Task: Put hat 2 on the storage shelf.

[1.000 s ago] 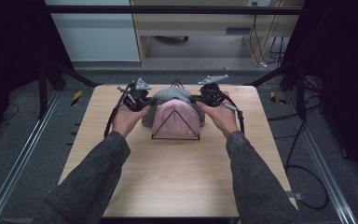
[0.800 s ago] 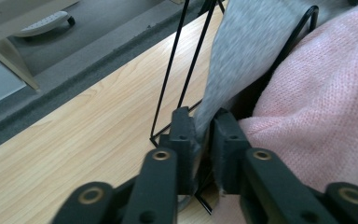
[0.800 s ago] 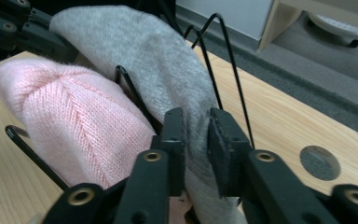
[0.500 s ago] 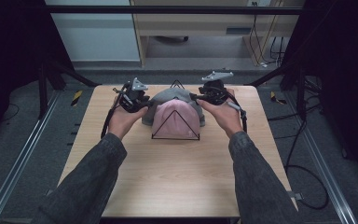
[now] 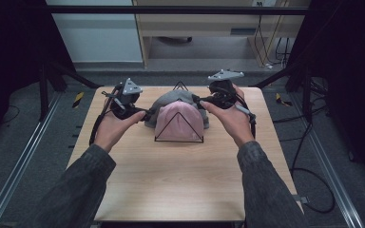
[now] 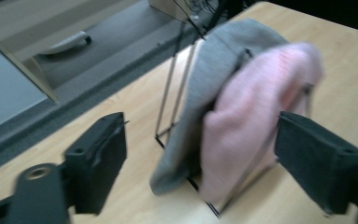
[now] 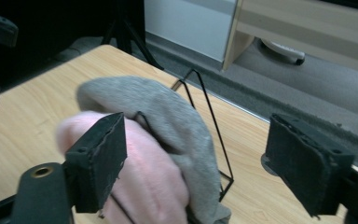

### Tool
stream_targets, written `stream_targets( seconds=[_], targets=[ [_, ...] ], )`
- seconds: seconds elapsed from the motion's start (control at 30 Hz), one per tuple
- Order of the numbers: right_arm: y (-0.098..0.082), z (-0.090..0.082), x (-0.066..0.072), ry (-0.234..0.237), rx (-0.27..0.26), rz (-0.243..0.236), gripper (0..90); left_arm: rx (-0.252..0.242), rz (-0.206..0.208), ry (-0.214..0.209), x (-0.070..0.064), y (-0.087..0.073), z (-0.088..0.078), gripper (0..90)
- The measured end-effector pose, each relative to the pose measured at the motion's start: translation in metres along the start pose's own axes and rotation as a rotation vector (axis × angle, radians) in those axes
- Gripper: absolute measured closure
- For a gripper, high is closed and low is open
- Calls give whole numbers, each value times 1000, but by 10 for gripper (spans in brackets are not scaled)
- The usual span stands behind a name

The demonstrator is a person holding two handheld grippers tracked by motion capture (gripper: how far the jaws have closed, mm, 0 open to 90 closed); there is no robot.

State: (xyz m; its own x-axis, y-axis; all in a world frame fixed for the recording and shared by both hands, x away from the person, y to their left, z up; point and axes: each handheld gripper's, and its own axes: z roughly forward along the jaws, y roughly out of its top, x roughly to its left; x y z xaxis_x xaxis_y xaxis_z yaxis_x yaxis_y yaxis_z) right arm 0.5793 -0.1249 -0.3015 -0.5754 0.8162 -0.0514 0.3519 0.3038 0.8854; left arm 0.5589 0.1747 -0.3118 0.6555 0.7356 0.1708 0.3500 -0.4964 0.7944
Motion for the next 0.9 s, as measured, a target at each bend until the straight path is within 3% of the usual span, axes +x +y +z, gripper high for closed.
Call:
stream_targets(
  seconds=[0.07,0.23,0.43,0.47,0.67,0.73,0.9],
  targets=[
    [2,-10,9,3,11,-4,143,8,13,0,-6,-3,-10,115],
    [-5,-26,19,30,-19,-1,111,25,0,-32,-18,-16,-29,83],
    [-24,-37,22,48,-12,-3,98,52,17,-11,-27,-33,-43,74],
    [-31,-41,23,50,-5,-18,92,54,38,-2,-29,-38,-48,68],
    [-44,-49,25,67,18,-37,78,70,63,-6,-34,-50,-52,56],
    [-49,-52,28,72,28,-52,80,68,48,-24,-36,-59,-51,54],
    [-71,-54,36,79,63,-79,94,102,60,-40,-40,-83,-40,49]
  ],
)
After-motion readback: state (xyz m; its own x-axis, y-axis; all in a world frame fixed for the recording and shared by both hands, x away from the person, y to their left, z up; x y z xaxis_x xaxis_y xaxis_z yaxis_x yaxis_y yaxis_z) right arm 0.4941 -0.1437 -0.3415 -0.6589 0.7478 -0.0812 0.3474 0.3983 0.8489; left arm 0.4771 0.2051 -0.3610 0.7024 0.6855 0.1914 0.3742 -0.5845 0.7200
